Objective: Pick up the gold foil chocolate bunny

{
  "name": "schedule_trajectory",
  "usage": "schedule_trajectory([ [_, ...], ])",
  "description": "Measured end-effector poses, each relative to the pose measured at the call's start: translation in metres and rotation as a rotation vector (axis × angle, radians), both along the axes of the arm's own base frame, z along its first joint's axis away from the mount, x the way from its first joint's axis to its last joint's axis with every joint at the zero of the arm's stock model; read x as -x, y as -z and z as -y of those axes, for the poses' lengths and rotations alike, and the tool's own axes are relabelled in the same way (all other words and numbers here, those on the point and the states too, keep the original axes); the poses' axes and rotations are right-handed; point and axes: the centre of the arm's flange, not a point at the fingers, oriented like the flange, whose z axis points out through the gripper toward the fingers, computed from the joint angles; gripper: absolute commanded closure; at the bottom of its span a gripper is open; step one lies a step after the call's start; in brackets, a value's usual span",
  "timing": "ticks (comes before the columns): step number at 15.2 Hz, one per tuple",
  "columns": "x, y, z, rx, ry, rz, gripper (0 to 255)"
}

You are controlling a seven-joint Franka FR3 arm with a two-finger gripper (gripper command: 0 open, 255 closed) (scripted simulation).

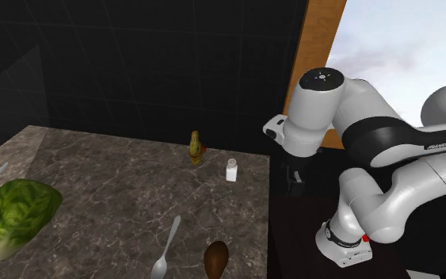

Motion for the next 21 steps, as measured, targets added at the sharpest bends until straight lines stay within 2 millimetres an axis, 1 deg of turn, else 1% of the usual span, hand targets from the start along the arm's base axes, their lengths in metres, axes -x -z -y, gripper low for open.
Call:
schedule_trajectory([
  [1, 0.0, 0.0, 0.0, 0.0, 0.0, 0.0, 0],
  [3, -0.001, 0.005, 0.014, 0.0, -0.021, 0.023, 0],
  [7, -0.015, 0.021, 0.052, -0.001, -0.088, 0.096, 0],
  [9, -0.021, 0.03, 0.078, -0.001, -0.124, 0.135, 0],
  [13, -0.039, 0.043, 0.116, -0.001, -0.198, 0.214, 0],
  [15, -0.048, 0.053, 0.138, -0.001, -0.235, 0.252, 0],
  [21, -0.088, 0.068, 0.196, -0.001, -0.345, 0.372, 0],
])
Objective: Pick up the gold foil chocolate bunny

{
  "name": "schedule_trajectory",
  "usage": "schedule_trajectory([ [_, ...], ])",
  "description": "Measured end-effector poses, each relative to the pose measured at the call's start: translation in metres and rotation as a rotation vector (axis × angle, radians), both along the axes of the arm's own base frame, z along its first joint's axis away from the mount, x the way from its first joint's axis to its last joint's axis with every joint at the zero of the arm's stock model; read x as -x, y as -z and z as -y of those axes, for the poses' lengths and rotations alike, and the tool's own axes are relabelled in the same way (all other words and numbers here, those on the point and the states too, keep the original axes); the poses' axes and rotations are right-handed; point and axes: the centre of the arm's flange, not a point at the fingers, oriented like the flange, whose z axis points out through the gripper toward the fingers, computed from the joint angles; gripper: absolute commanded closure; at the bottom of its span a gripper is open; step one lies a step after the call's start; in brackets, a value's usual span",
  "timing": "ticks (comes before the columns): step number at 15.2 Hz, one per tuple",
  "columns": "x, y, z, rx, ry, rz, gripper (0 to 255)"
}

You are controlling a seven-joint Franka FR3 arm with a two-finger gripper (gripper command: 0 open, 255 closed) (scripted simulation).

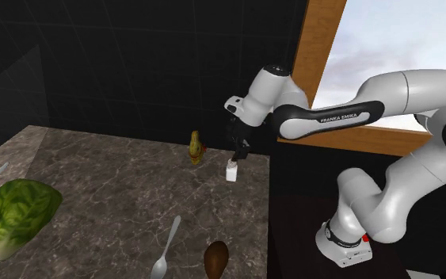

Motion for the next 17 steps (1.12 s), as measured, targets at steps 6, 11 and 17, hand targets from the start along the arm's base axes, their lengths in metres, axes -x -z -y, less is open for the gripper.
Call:
schedule_trajectory([
  [6, -0.046, 0.015, 0.059, 0.001, -0.107, 0.118, 0],
  [11, -0.08, 0.021, 0.086, 0.006, -0.185, 0.2, 0],
  [17, -0.084, 0.049, 0.087, 0.013, -0.201, 0.21, 0],
])
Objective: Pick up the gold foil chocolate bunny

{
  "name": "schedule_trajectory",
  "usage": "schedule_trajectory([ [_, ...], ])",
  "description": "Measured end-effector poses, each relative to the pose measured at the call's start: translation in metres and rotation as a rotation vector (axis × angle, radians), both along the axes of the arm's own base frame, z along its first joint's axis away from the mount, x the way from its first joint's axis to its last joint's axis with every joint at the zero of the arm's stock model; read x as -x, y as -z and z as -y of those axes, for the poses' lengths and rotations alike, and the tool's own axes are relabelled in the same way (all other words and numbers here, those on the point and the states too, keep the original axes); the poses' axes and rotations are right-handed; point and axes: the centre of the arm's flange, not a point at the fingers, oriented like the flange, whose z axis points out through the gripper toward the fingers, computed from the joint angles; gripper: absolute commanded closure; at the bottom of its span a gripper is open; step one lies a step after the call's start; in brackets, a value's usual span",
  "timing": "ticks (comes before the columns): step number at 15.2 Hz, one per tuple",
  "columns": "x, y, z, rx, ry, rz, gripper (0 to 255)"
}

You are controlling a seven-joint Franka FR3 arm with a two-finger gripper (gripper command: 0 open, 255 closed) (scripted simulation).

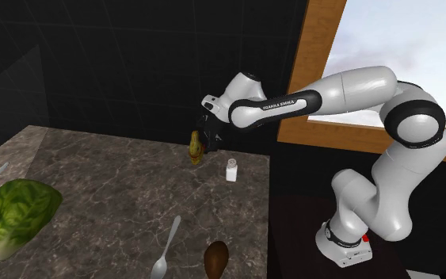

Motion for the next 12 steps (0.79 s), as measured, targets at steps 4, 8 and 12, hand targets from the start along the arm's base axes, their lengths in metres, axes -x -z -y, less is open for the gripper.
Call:
schedule_trajectory([
  [4, -0.0013, 0.0066, 0.0005, 0.0, 0.006, 0.004, 255],
  [8, -0.003, 0.0062, 0.0008, -0.005, 0.008, 0.001, 255],
  [12, -0.0033, 0.0063, 0.001, -0.001, 0.006, 0.002, 255],
])
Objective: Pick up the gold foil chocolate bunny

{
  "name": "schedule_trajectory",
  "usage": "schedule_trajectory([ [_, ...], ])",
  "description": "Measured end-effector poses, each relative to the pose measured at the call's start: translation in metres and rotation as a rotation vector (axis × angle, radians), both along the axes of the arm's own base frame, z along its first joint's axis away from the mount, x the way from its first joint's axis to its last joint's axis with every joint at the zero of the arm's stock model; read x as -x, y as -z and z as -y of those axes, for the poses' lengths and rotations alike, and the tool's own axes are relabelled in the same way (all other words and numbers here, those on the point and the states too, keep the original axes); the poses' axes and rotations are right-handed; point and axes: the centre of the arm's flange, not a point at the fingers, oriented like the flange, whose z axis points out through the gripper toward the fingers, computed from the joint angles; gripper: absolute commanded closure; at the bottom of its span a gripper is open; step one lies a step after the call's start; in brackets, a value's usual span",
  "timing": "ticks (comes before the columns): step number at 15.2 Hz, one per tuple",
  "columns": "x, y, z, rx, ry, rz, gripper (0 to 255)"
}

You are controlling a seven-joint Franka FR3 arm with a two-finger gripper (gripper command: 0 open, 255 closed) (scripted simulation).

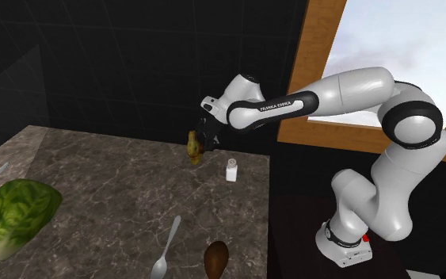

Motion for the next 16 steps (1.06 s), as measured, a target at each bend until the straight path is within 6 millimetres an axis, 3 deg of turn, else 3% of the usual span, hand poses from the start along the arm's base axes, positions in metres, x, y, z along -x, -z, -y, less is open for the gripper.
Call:
schedule_trajectory([
  [5, 0.003, -0.012, -0.001, -0.008, -0.001, -0.015, 255],
  [16, 0.005, -0.067, 0.003, -0.011, 0.006, -0.017, 255],
])
